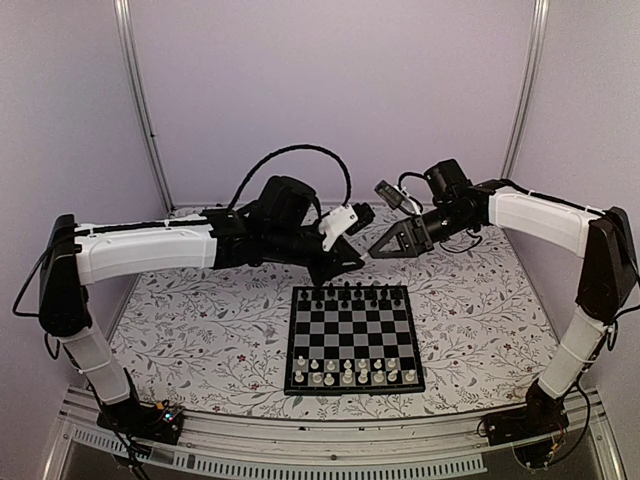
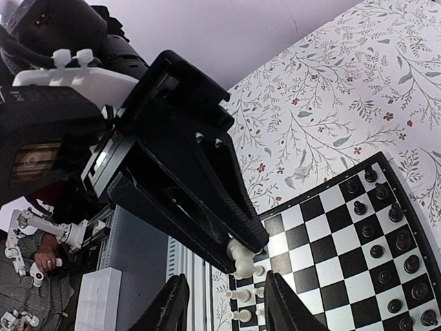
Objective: Set up the chess pieces on the board
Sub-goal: Place the chess piece on the chessboard.
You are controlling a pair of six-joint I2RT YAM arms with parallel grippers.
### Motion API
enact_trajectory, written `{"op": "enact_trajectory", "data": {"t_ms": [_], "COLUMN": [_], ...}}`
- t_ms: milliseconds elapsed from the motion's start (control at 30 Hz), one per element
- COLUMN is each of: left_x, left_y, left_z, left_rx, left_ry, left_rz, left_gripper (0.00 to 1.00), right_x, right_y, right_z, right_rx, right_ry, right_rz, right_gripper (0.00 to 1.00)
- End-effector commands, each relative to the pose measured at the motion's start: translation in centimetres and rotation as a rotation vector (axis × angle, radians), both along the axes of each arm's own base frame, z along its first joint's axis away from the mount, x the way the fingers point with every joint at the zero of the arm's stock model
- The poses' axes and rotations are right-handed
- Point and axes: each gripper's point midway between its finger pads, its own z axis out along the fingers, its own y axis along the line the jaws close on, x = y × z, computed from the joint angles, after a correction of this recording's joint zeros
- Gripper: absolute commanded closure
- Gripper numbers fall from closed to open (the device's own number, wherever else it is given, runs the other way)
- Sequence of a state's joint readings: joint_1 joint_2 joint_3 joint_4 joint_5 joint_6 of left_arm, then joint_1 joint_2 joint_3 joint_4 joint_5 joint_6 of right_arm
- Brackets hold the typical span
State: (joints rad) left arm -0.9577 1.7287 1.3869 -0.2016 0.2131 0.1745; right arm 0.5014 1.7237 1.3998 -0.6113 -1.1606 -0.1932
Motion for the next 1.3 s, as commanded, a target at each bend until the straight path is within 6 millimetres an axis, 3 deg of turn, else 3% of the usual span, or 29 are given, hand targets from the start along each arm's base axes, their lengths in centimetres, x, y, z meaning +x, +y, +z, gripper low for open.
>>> {"op": "enact_trajectory", "data": {"t_ms": [0,367,800,1067,1267], "left_x": [-0.7,-0.8,-1.2,-0.7,-0.6], "left_y": [-0.9,-0.9,-1.3,-0.3,2.0], "left_z": [0.5,0.6,0.0,0.4,3.1], "left_rx": [-0.012,-0.009,0.008,0.025,0.017], "left_ry": [-0.001,0.0,0.016,-0.014,-0.113], "left_rz": [-0.036,-0.04,-0.057,-0.002,0.059], "left_gripper": [0.85,0.85,0.85,0.62,0.52], "right_x": [-0.1,-0.5,-0.4,0.5,1.2], "right_y": [0.7,1.8,2.0,1.5,-0.5], "right_z": [0.5,0.2,0.2,0.1,-0.6], "right_rx": [0.024,0.015,0.006,-0.046,-0.136], "right_ry": [0.011,0.006,-0.022,-0.117,-0.242], "right_rz": [0.025,0.047,0.041,-0.011,-0.076], "right_gripper": [0.61,0.72,0.99,1.0,1.0]}}
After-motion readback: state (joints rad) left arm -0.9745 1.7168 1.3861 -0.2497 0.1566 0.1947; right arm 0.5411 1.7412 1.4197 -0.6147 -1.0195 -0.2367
